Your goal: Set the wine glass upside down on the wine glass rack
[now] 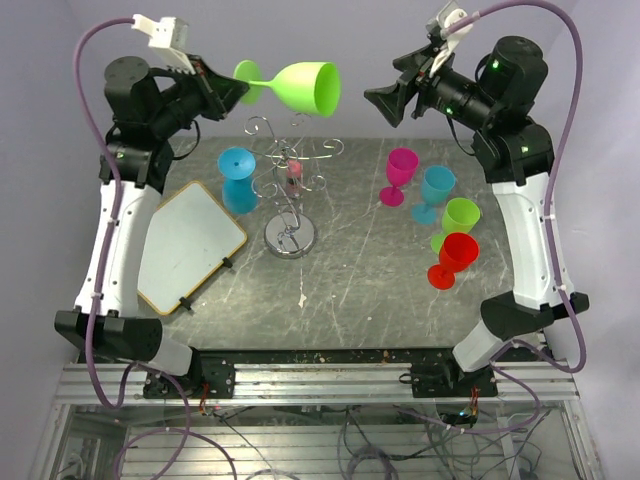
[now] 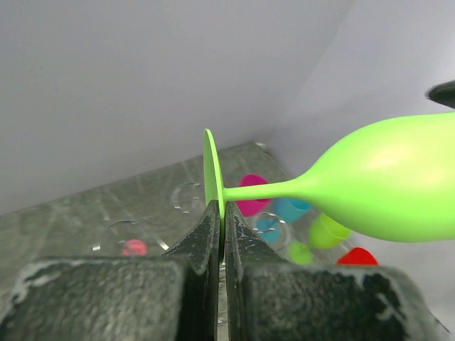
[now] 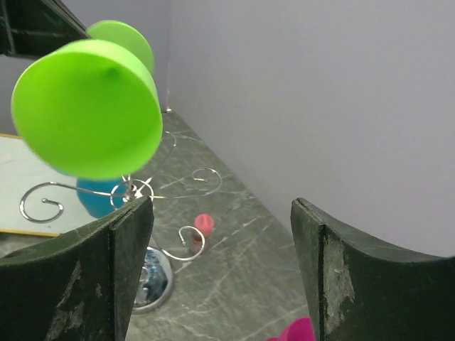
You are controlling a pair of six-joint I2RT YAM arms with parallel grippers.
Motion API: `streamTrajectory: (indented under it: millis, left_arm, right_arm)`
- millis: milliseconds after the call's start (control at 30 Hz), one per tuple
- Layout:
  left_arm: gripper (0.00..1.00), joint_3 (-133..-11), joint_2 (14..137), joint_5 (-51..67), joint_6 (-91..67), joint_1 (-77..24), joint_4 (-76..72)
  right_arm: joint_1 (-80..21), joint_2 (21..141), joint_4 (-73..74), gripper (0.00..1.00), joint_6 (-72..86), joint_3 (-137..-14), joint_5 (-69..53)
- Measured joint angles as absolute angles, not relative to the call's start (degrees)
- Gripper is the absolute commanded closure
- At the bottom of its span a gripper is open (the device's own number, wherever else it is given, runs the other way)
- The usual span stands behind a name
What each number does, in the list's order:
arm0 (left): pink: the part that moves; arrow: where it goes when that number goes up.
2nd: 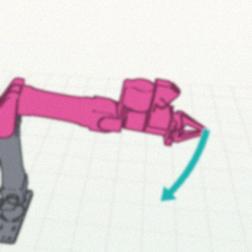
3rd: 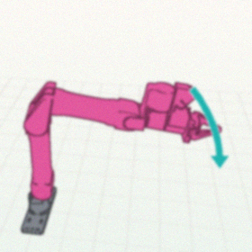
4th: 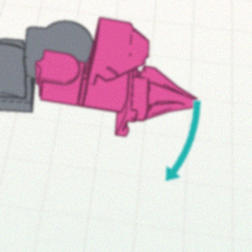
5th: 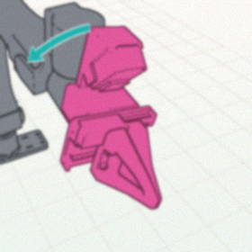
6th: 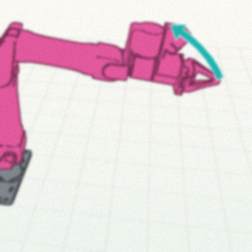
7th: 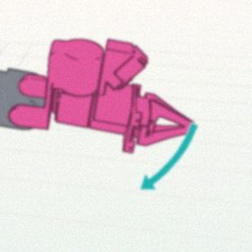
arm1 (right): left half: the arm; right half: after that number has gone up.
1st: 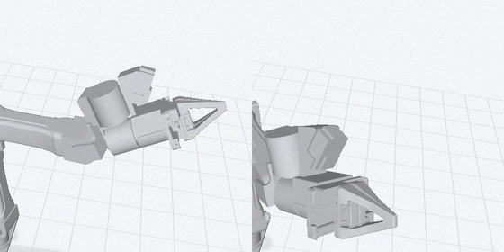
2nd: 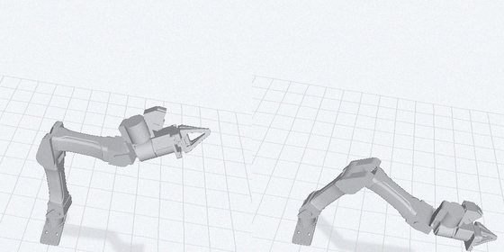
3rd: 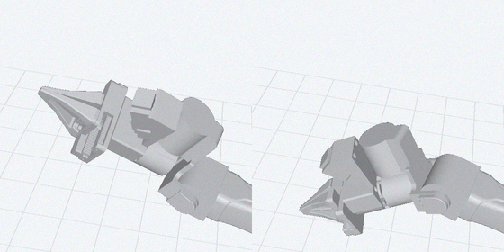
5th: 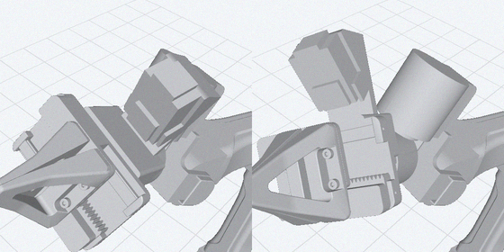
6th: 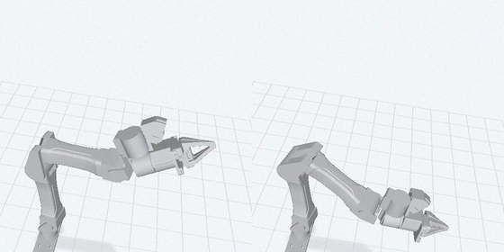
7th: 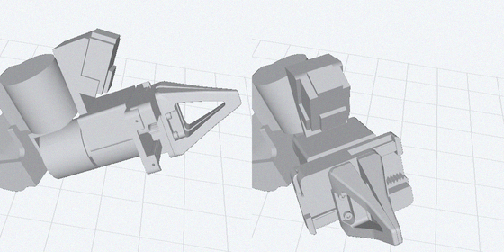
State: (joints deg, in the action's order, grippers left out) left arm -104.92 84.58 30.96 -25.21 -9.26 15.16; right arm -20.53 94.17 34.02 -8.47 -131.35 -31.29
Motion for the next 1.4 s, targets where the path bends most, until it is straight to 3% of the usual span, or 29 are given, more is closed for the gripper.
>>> streamTrajectory:
  millis: [300,600,900,1133,1400]
  left_arm:
    - [0.93,-105.27,80.23,20.97,-16.53,-0.19,20.29]
    - [0.93,-105.23,76.31,2.17,1.80,1.21,23.03]
    - [0.93,-103.85,76.01,-11.68,21.26,1.19,23.07]
    - [0.93,-103.15,80.12,-19.64,37.71,-4.27,23.73]
    - [0.93,-92.66,82.96,-23.31,56.93,-12.12,21.37]
  right_arm:
    - [-20.53,90.17,36.21,0.10,-13.26,-127.61,-25.12]
    - [-20.53,85.03,38.81,0.09,-16.40,-114.78,-20.43]
    - [-20.32,83.70,39.92,0.08,-18.09,-112.25,-19.55]
    - [-19.94,83.24,40.10,0.08,-18.50,-111.83,-20.25]
    - [-18.68,83.07,40.25,0.08,-18.50,-111.15,-21.74]
